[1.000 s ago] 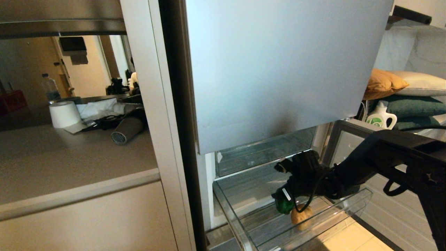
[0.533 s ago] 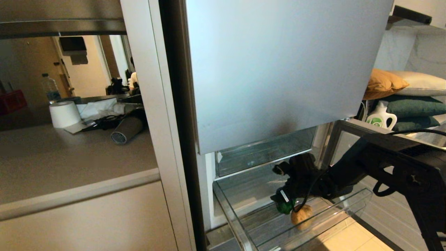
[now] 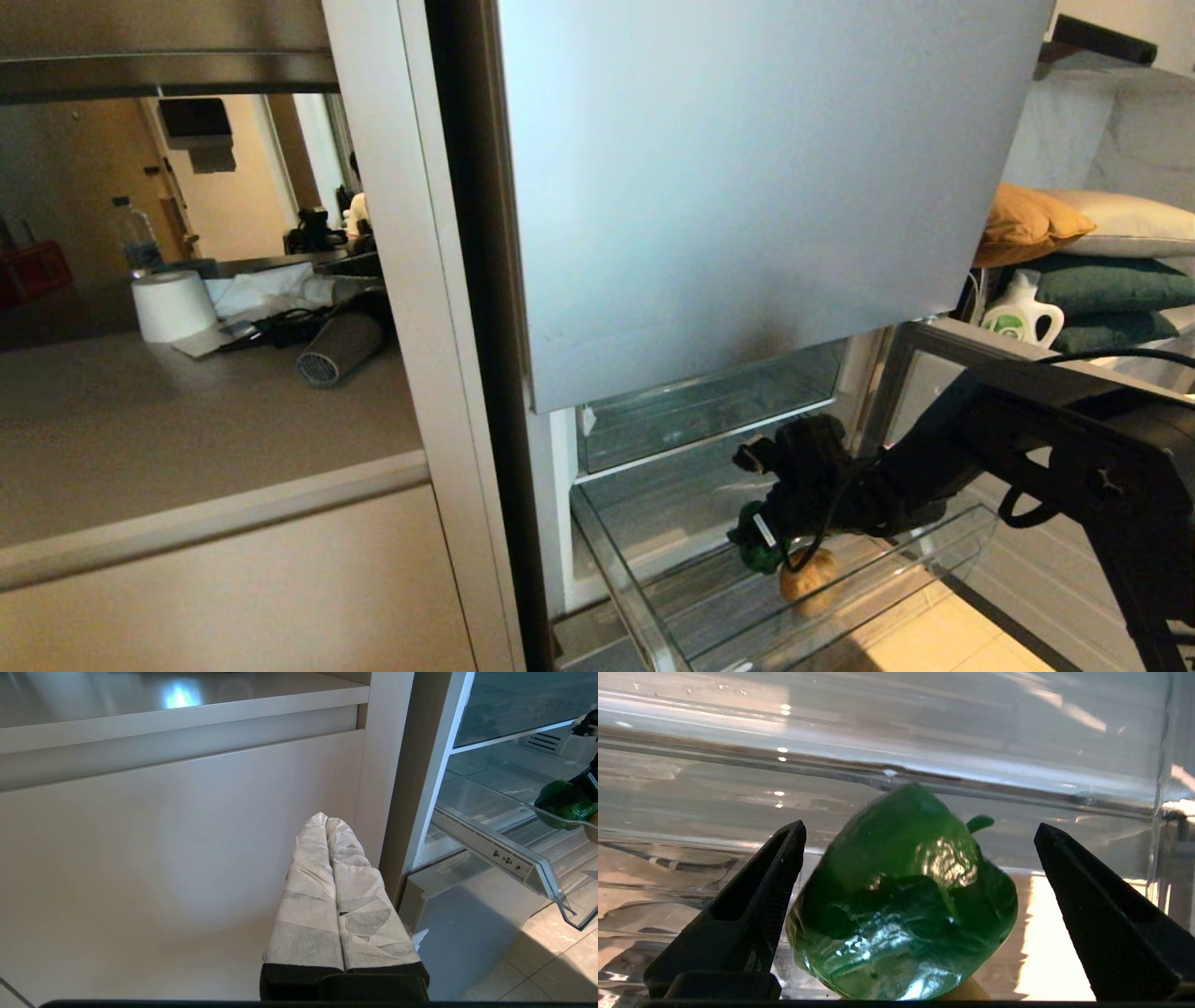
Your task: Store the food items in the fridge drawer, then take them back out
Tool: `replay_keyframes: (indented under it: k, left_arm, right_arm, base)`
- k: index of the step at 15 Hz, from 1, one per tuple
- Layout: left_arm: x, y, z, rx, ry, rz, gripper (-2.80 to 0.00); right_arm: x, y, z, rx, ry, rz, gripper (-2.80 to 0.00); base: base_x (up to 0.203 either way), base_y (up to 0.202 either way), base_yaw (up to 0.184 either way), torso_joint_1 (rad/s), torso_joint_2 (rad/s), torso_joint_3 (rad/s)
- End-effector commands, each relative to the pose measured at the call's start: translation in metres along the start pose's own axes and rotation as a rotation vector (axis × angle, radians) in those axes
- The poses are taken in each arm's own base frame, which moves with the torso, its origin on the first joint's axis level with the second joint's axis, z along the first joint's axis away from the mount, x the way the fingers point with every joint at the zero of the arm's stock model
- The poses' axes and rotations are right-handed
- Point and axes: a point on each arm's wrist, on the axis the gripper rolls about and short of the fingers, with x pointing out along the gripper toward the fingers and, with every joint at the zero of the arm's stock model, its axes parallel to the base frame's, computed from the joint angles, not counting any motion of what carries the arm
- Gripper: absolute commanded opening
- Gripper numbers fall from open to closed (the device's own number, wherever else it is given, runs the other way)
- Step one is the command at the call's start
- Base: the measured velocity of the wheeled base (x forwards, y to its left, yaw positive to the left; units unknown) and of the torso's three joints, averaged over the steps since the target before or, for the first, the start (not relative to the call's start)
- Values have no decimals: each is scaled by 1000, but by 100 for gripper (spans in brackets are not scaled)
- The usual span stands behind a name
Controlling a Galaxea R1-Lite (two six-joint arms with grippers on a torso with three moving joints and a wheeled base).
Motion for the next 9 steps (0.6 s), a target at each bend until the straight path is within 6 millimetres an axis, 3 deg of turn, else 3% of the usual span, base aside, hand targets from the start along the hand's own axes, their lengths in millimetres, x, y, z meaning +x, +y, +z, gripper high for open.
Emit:
replay_keyframes:
  k: [1, 9]
  left_arm:
    - [0, 0, 0, 0, 0, 1, -280]
    - [0, 0, 0, 0, 0, 0, -280]
  right_arm:
    - [0, 0, -2, 0, 2, 2, 0]
    - [1, 1, -5, 1, 13, 5, 0]
  base:
    - [0, 0, 0, 0, 0, 0]
    - [0, 0, 0, 0, 0, 0]
